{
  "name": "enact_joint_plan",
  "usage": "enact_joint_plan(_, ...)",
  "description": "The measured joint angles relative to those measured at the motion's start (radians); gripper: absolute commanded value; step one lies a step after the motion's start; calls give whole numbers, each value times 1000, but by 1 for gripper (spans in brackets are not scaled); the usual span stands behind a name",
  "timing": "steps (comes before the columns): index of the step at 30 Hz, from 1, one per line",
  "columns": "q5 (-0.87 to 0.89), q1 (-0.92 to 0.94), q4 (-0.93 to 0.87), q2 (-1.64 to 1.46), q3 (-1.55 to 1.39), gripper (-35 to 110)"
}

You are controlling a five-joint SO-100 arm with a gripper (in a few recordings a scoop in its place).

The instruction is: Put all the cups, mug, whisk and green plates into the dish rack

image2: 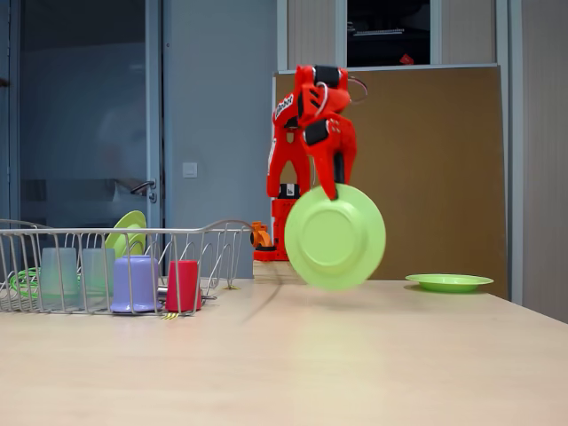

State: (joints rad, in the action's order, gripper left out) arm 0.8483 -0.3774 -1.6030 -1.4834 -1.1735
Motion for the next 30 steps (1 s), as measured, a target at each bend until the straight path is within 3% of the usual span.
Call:
enact_joint_plan(4, -152, 87, -89, -84, 104, 0)
enact_joint_plan(13, -518, 454, -92, -342, 40, 0)
enact_joint_plan(22, -644, 828, 201, -522, -396, 0)
enact_joint_plan(30, -709, 1002, 443, -520, -635, 0)
